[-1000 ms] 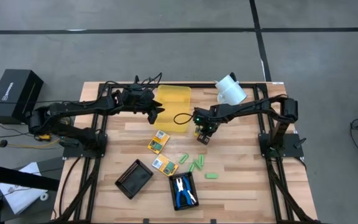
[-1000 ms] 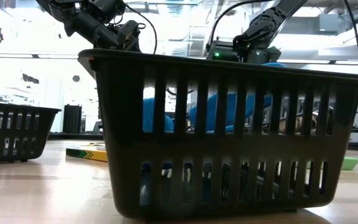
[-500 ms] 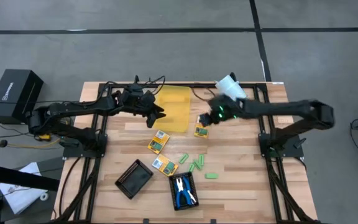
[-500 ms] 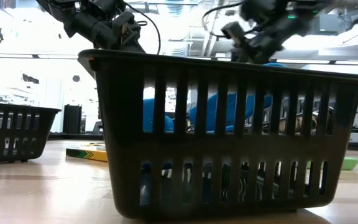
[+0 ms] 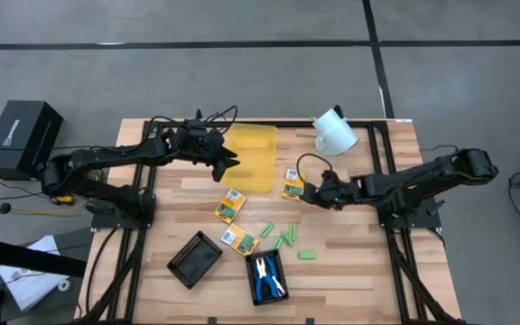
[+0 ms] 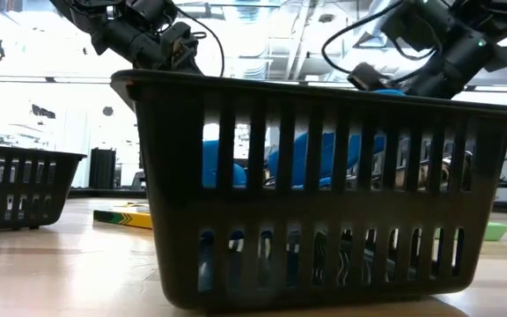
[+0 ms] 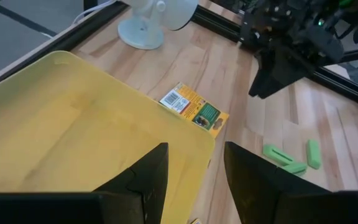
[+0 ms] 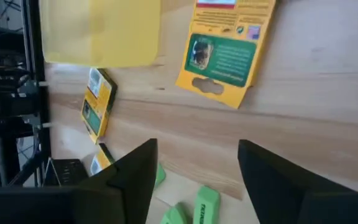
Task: Pick & Place School Supplies
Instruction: Put the box of crayon into the yellow bin
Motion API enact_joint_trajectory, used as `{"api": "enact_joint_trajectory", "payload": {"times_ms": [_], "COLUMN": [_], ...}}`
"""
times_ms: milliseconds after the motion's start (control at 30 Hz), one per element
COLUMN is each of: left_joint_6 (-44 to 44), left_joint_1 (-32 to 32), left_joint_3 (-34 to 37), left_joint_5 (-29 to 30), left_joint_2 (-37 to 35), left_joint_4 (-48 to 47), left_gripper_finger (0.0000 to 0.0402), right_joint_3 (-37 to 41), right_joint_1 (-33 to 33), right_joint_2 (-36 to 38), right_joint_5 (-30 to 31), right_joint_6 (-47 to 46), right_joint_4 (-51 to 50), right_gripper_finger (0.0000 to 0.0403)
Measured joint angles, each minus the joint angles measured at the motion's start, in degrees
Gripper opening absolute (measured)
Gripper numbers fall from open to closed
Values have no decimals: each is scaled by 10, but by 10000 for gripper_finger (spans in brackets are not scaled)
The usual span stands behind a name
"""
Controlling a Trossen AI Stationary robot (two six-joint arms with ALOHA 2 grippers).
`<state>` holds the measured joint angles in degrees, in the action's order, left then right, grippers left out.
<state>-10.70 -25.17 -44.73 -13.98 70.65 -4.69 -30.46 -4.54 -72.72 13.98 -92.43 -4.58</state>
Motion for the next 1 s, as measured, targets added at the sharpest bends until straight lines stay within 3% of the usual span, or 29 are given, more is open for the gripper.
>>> {"api": "enact_joint_trajectory", "payload": {"times_ms": [533, 1000], "left_joint_6": [-7, -18], "left_joint_1": [0, 0], "left_joint_3": [0, 0], "left_joint_5": [0, 0], "left_joint_2": [0, 0], "left_joint_4": [-3, -4], "left_gripper_finger": [150, 150], "right_joint_3": [-2, -1], "right_joint_1": [12, 35], "right_joint_2": [-143, -143], "right_joint_5": [-19, 24], "right_joint_6": [-42, -79], "right_joint_4": [131, 89], "right_gripper_finger": [192, 188]}}
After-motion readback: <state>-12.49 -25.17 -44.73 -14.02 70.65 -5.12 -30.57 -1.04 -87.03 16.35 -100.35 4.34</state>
